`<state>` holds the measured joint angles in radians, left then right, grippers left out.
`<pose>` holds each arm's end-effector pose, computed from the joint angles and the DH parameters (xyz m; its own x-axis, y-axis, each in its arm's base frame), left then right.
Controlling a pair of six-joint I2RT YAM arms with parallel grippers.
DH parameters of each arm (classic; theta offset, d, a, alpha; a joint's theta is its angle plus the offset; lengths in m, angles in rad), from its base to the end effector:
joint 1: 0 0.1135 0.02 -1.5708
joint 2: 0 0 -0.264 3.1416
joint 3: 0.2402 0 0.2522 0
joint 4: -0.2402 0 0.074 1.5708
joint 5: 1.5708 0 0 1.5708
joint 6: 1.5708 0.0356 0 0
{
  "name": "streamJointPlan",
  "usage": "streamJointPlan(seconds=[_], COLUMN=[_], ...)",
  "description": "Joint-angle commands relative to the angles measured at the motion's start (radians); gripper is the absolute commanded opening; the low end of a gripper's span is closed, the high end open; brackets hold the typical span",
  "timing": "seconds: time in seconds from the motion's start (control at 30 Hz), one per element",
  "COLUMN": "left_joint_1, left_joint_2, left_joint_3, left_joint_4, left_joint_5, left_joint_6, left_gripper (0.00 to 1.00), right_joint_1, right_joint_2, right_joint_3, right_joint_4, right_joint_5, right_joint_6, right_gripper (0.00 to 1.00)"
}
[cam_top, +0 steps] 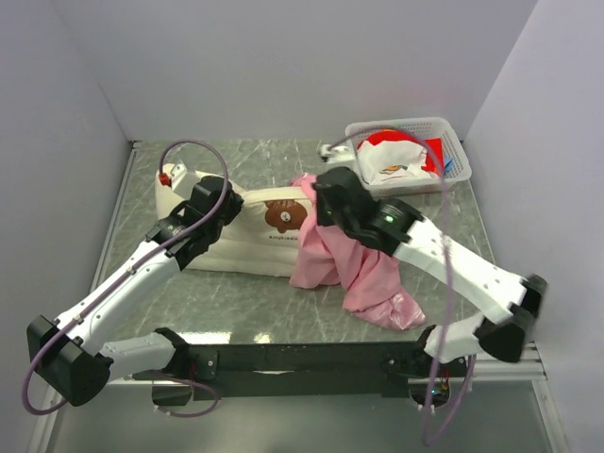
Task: Put the pillow into the pillowcase
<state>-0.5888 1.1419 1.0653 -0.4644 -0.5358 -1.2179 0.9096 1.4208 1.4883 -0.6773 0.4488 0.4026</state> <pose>0.2169 -0.1230 0.3408 -0.2546 -0.8002 -0.5430 -0.3626 0.5995 -0.7135 0.2012 0.2335 0.3902 -0.5166 -0.0891 -0.8516 -0.3155 0.9444 0.0926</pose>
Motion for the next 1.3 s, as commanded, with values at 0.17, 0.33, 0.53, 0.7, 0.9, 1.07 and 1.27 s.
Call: streamJointPlan(seconds=[0.17, 0.33, 0.53, 0.7, 0.9, 1.07, 1.27], left_joint_1=[-0.008, -0.008, -0.009, -0.009, -0.009, -0.012, -0.014], left_joint_2=[-0.044, -0.050, -0.048, -0.042, -0.033, -0.019, -0.013], left_joint_3=[-0.059, -0.073, -0.070, -0.065, -0.064, -0.053, -0.048], left_joint_4=[-0.059, -0.049, -0.052, -0.049, -0.051, -0.053, -0.059], left_joint_5=[0.014, 0.022, 0.020, 0.025, 0.022, 0.026, 0.023], left_joint_6=[0.003, 0.001, 0.003, 0.004, 0.003, 0.001, 0.003], left_gripper=[0.01, 0.01, 0.01, 0.01, 0.01, 0.01, 0.01], right_joint_1=[-0.178, -0.274, -0.284, -0.279, -0.100, 0.012, 0.012], right_joint_2=[-0.425, -0.430, -0.369, -0.421, -0.367, -0.234, -0.135], right_joint_3=[-0.373, -0.461, -0.390, -0.307, -0.152, -0.040, -0.020], right_joint_4=[0.228, 0.274, 0.181, 0.079, 0.024, -0.022, -0.042], right_joint_5=[-0.255, -0.346, -0.234, -0.098, 0.000, 0.048, 0.096], right_joint_6=[0.007, 0.002, -0.005, 0.024, 0.038, 0.050, 0.056], right_gripper=[0.09, 0.10, 0.25, 0.56, 0.54, 0.52, 0.51])
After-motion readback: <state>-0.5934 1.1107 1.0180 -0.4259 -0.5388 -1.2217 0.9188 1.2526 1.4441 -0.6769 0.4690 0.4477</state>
